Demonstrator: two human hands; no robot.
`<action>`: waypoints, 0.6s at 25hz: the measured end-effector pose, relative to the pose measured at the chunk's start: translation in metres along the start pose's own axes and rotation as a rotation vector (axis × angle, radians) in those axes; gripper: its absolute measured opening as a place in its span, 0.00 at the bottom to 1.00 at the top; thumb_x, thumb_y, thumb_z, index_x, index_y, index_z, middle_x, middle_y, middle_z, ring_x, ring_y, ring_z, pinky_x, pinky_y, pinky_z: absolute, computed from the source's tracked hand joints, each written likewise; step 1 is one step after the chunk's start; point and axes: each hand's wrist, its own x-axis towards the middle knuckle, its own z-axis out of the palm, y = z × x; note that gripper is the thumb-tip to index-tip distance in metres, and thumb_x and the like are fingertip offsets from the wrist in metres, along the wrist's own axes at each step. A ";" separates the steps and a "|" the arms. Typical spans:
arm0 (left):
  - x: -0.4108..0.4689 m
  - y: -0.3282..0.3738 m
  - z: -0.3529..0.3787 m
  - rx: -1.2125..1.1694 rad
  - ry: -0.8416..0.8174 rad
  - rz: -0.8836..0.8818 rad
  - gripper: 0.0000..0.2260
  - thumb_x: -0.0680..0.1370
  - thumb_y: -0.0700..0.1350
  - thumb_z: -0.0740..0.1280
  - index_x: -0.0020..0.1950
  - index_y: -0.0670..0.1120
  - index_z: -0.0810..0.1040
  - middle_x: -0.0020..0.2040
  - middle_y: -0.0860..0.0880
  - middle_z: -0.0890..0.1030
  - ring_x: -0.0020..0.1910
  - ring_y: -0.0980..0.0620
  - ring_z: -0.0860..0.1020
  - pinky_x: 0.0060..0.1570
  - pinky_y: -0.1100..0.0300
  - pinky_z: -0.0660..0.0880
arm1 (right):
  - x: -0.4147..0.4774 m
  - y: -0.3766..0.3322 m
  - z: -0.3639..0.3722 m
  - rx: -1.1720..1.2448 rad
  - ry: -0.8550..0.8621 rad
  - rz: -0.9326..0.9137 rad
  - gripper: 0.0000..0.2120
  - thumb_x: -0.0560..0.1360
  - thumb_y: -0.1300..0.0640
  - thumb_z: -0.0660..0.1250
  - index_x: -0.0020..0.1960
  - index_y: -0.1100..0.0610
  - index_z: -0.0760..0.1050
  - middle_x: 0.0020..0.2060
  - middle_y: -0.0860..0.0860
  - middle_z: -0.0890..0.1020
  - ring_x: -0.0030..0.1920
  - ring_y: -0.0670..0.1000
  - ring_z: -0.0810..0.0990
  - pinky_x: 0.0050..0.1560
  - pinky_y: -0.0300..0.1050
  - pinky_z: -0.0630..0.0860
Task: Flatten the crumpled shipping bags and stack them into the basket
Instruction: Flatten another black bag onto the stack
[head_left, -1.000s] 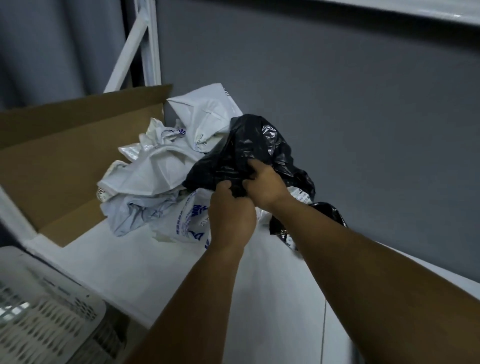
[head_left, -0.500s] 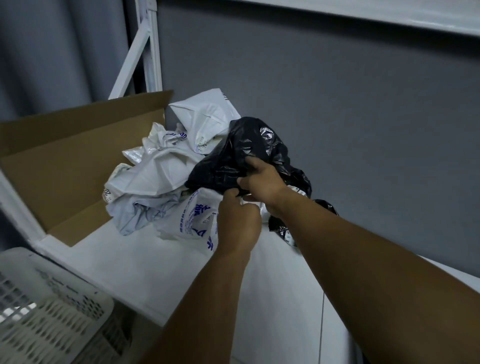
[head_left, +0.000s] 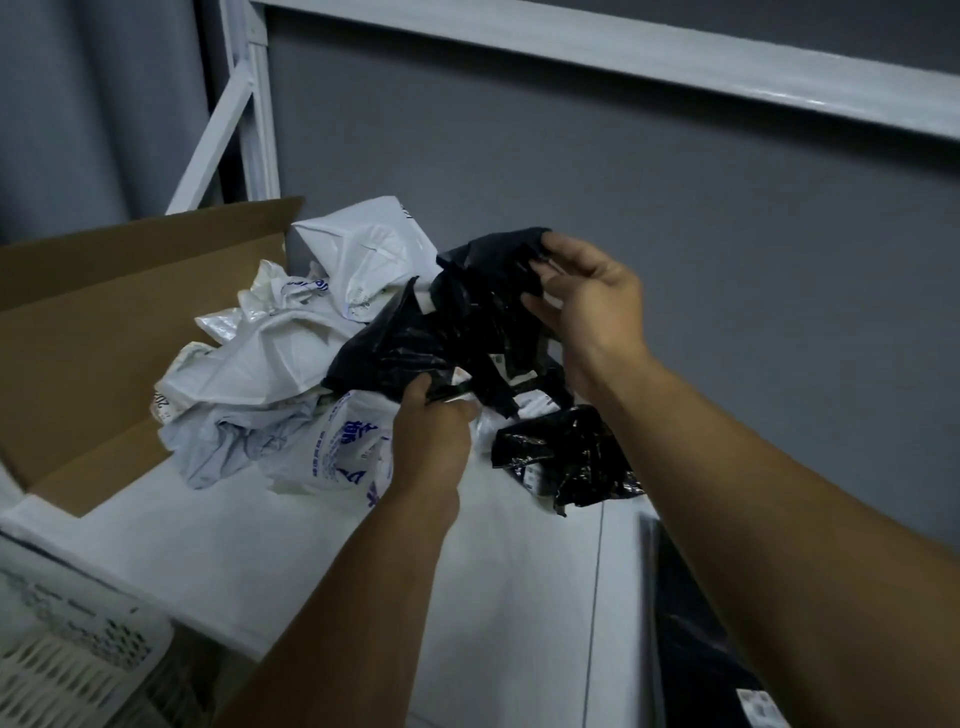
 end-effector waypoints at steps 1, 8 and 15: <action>-0.001 -0.002 0.005 -0.014 -0.020 -0.027 0.26 0.78 0.41 0.67 0.76 0.52 0.66 0.66 0.47 0.75 0.61 0.46 0.74 0.65 0.45 0.72 | -0.008 -0.014 -0.013 0.001 0.008 -0.031 0.15 0.78 0.72 0.62 0.61 0.61 0.79 0.50 0.51 0.85 0.52 0.48 0.84 0.57 0.49 0.81; -0.021 -0.018 0.035 -0.523 -0.415 -0.366 0.37 0.72 0.70 0.66 0.72 0.45 0.70 0.65 0.38 0.77 0.64 0.37 0.76 0.62 0.37 0.73 | -0.098 -0.050 -0.105 0.056 0.007 -0.019 0.07 0.66 0.67 0.75 0.39 0.61 0.78 0.33 0.54 0.82 0.38 0.52 0.83 0.51 0.54 0.83; -0.049 -0.041 0.063 -0.368 -0.466 -0.318 0.17 0.79 0.53 0.66 0.63 0.45 0.80 0.57 0.42 0.84 0.55 0.43 0.82 0.46 0.50 0.79 | -0.168 -0.009 -0.194 -0.326 -0.466 0.231 0.11 0.65 0.70 0.72 0.45 0.59 0.80 0.36 0.57 0.78 0.35 0.50 0.76 0.38 0.39 0.75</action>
